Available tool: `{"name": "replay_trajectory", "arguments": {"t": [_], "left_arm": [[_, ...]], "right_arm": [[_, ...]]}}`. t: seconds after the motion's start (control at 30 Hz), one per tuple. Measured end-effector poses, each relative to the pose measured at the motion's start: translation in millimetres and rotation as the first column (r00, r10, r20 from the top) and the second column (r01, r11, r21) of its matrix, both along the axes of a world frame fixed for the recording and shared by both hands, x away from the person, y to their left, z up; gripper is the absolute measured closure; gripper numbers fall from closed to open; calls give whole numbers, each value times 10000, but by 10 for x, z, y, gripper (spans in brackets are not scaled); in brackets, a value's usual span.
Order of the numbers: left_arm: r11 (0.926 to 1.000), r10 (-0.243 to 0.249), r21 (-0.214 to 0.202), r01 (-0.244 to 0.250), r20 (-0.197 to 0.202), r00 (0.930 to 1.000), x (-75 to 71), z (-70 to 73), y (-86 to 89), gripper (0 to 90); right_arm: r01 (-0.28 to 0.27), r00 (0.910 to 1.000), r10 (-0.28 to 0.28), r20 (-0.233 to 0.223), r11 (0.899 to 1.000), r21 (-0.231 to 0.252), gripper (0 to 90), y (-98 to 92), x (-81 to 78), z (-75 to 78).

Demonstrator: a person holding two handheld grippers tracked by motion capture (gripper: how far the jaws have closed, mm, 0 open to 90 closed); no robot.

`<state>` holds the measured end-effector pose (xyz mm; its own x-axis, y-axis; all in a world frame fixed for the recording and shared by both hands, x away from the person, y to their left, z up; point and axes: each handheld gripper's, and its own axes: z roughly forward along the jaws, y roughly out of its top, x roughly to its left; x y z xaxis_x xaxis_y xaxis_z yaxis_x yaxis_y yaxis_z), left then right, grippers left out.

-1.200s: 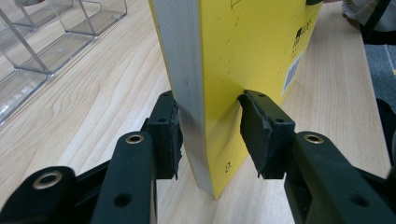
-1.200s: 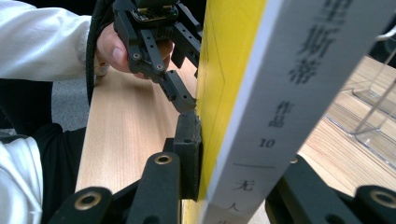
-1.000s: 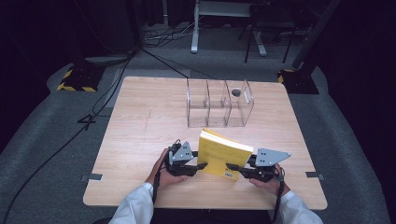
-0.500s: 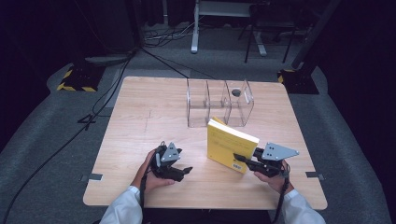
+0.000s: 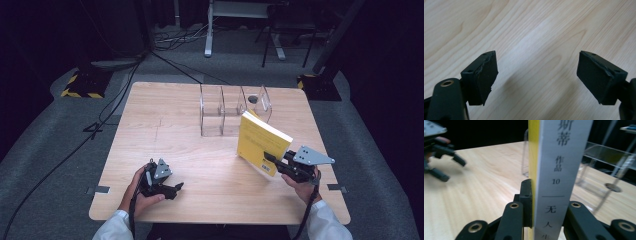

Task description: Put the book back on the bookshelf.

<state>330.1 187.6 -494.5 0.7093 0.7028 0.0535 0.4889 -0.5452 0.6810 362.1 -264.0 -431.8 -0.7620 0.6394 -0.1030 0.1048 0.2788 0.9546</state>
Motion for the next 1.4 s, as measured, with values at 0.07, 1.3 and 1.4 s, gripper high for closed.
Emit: {"name": "replay_trajectory", "arguments": {"t": [0.07, 1.3, 1.4], "left_arm": [[9999, 143, 24, -143, -167, 9998, -8, -25, 42, 178], [9913, 1171, -550, -1193, -422, 9922, -21, -98, 65, 158], [9915, 1173, -518, -1191, -372, 9924, -23, -97, 63, 161]], "right_arm": [[260, 9997, -261, 26, 9996, 75, 760, -48, 13, 16], [3606, 9307, -3625, 485, 9317, 442, 761, 135, 738, 301], [3792, 9233, -3805, 513, 9247, 337, 761, 205, 827, 308]]}}
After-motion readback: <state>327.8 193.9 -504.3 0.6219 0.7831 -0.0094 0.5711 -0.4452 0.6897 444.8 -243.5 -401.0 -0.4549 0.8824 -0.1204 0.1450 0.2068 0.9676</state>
